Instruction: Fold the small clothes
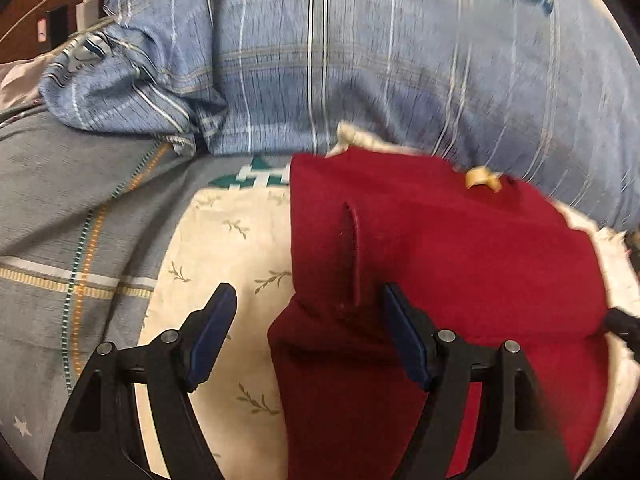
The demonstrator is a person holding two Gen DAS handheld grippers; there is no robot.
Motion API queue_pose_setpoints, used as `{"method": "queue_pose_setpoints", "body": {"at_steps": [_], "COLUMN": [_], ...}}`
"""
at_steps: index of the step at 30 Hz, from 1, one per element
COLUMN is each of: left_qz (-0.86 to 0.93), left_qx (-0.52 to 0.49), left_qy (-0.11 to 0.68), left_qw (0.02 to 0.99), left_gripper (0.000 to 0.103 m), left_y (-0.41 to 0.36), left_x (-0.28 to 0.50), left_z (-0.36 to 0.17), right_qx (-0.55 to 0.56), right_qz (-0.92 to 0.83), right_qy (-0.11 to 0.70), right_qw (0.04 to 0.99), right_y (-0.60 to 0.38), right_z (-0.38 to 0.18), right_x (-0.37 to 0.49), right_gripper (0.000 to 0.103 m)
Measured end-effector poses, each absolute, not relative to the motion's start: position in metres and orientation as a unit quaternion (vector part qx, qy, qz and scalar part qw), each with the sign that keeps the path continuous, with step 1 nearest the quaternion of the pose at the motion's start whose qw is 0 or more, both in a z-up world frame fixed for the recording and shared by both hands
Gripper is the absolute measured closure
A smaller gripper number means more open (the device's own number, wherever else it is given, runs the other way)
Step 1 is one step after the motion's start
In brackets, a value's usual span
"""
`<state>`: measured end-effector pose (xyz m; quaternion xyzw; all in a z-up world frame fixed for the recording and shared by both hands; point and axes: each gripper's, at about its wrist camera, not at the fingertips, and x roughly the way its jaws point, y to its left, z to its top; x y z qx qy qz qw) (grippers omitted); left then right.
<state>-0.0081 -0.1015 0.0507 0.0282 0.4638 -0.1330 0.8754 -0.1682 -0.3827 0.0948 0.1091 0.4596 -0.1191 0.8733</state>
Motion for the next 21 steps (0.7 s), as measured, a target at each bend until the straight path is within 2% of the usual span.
{"method": "queue_pose_setpoints", "body": {"at_steps": [12, 21], "left_qz": [-0.139, -0.138], "left_qx": [0.054, 0.031], "left_qy": [0.434, 0.436], "left_qw": [0.889, 0.889], "left_gripper": [0.029, 0.029], "left_y": [-0.089, -0.065], "left_x": [-0.041, -0.059], "left_z": [0.069, 0.077], "right_qx": [0.114, 0.106], "right_qz": [-0.085, -0.058], "right_qy": [0.451, 0.46], "right_qw": [0.881, 0.88], "right_y": [-0.361, -0.332], "right_z": [0.112, 0.109], "right_x": [-0.19, -0.197], "right_gripper": [0.052, 0.052]}}
